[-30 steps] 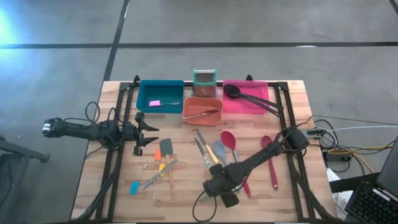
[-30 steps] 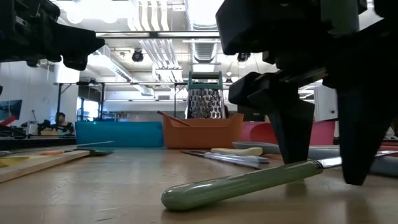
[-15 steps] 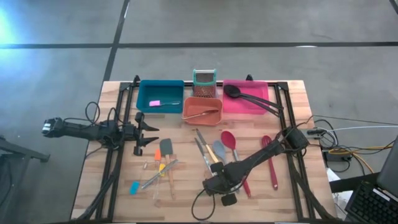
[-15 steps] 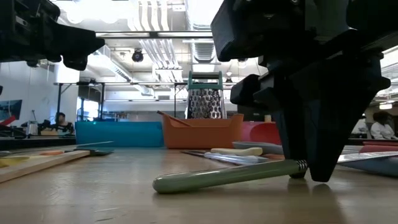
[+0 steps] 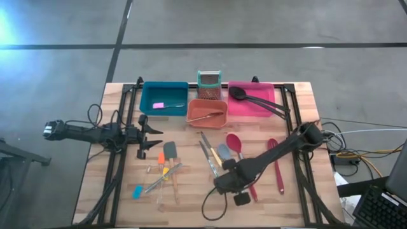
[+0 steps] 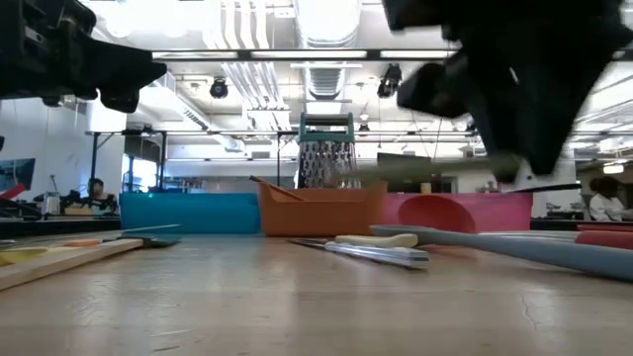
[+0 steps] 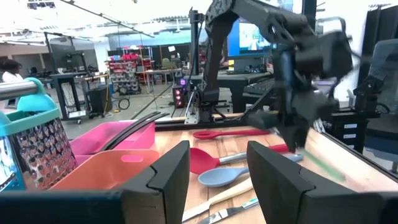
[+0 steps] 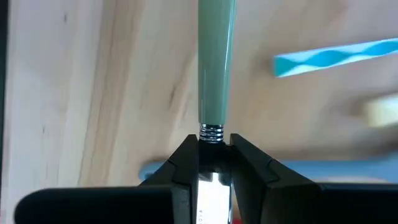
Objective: Pick & Place Kitchen Items
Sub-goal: Put the green table knife into the brown bin
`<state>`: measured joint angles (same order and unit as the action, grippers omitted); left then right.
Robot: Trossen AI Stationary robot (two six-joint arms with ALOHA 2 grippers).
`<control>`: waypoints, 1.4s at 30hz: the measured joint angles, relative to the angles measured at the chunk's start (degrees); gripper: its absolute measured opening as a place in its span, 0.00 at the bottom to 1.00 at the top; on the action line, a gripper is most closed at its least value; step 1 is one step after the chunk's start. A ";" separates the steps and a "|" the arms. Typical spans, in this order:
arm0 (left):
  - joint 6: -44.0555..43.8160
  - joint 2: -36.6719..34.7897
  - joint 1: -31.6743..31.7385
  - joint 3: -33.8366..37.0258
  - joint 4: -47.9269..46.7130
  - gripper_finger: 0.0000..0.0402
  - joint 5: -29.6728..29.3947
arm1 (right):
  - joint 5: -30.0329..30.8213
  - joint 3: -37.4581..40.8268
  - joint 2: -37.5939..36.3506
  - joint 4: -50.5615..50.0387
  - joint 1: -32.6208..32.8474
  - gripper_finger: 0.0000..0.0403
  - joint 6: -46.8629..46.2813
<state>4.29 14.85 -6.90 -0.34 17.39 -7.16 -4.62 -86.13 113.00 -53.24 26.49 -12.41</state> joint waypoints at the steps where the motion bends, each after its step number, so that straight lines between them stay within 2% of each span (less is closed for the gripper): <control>1: 0.00 0.06 0.00 0.00 -0.10 0.41 0.00 | 0.20 0.00 -1.03 -0.04 -0.44 0.13 0.70; 9: 0.00 0.26 -0.01 0.00 -0.47 0.41 0.01 | 8.43 -0.01 -9.14 -0.33 -8.35 0.13 7.76; 13: 0.00 0.28 -0.01 0.00 -0.48 0.41 0.00 | 8.99 -0.08 -11.83 0.48 -14.94 0.13 12.50; 18: 0.00 0.28 -0.02 0.00 -0.49 0.41 0.00 | 8.70 -0.13 -13.52 6.23 -23.08 0.13 20.66; 24: 0.00 0.28 0.00 0.00 -0.50 0.41 0.00 | 3.24 -0.59 -13.52 14.00 -31.47 0.13 29.95; 30: 0.00 0.28 0.00 0.00 -0.48 0.41 0.00 | -3.32 -0.61 -13.50 19.68 -38.50 0.13 32.75; 42: 0.00 0.28 0.00 0.00 -0.50 0.41 0.00 | -10.71 -0.48 -13.46 26.93 -44.84 0.13 37.66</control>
<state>4.29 15.14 -6.90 -0.34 16.88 -7.16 -15.33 -86.61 99.55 -26.31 -18.35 25.25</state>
